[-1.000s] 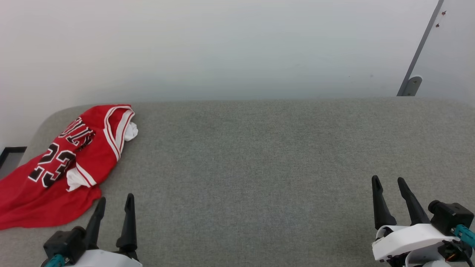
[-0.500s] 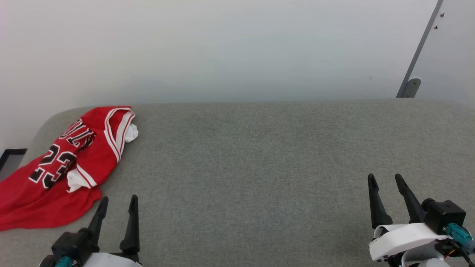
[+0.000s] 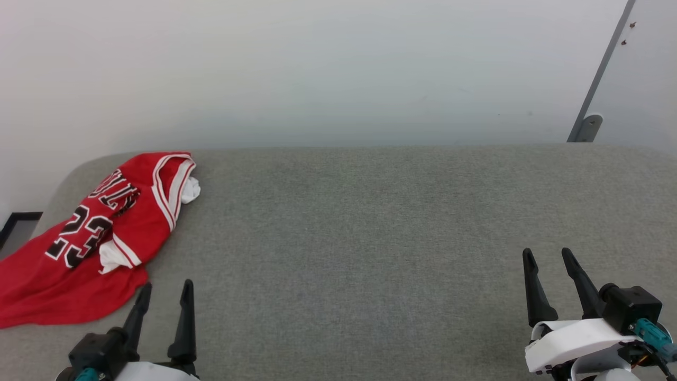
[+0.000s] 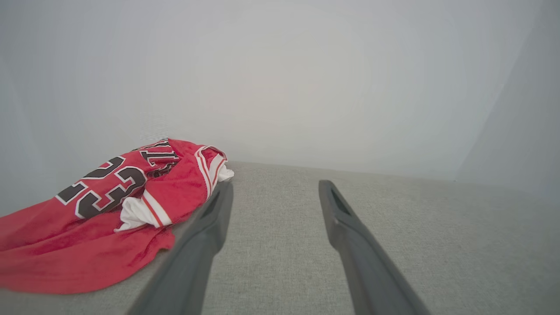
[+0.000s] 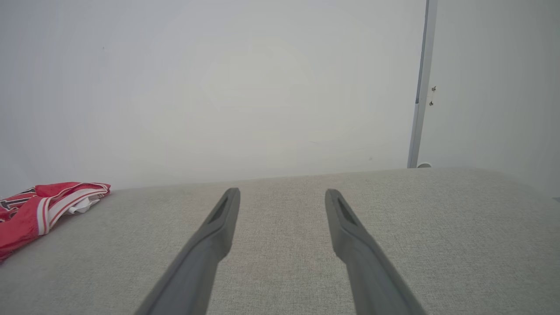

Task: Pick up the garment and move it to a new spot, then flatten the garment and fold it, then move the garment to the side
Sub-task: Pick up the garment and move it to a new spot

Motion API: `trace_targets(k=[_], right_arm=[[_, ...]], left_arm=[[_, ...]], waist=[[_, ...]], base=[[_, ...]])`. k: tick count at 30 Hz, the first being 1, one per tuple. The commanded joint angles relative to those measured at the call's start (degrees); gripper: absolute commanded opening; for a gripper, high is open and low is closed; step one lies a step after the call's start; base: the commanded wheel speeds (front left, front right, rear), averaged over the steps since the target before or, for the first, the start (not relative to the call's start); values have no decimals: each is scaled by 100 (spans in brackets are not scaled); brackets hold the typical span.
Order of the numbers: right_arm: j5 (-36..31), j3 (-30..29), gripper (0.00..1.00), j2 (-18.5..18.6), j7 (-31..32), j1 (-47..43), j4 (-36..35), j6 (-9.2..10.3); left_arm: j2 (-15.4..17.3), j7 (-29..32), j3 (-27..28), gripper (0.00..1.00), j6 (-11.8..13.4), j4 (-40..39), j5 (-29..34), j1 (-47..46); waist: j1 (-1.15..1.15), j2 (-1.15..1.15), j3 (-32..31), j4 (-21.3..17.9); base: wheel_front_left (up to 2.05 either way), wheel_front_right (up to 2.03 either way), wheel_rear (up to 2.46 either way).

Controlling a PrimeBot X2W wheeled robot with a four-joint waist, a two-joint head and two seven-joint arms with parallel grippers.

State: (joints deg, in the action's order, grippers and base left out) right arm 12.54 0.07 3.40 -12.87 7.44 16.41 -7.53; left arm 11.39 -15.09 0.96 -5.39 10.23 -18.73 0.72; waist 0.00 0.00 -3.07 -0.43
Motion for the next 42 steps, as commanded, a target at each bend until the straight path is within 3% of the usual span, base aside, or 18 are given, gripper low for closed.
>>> trace_targets(k=[1, 8, 21, 27, 34, 42], right_arm=[[-7, 28, 100, 1, 4, -33, -22, 8], [115, 260, 100, 62, 78, -1, -12, 8], [362, 988, 100, 61, 111, 162, 199, 8], [482, 1166, 100, 64, 39, 217, 351, 8], [504, 1214, 100, 109, 11, 262, 425, 8], [401, 1191, 100, 222, 144, 464, 336, 8]], left_arm=[[12, -3, 45, 100, -5, 30, -57, 52], [63, 34, 243, 100, 199, 120, -148, 58], [248, 363, 580, 100, 507, -274, -328, 271], [302, 547, 680, 100, 622, -520, -422, 441], [341, 797, 722, 100, 554, -687, -640, 338], [711, 1405, 671, 100, 321, -600, -891, -358]], waist=[[0, 0, -5, 50], [0, 0, -97, 491], [0, 0, -388, 1788], [0, 0, -473, 2192], [0, 0, -396, 2278], [0, 0, 41, 1952]], base=[[0, 0, 0], [0, 0, 0], [0, 0, 0], [0, 0, 0], [0, 0, 0], [0, 0, 0]])
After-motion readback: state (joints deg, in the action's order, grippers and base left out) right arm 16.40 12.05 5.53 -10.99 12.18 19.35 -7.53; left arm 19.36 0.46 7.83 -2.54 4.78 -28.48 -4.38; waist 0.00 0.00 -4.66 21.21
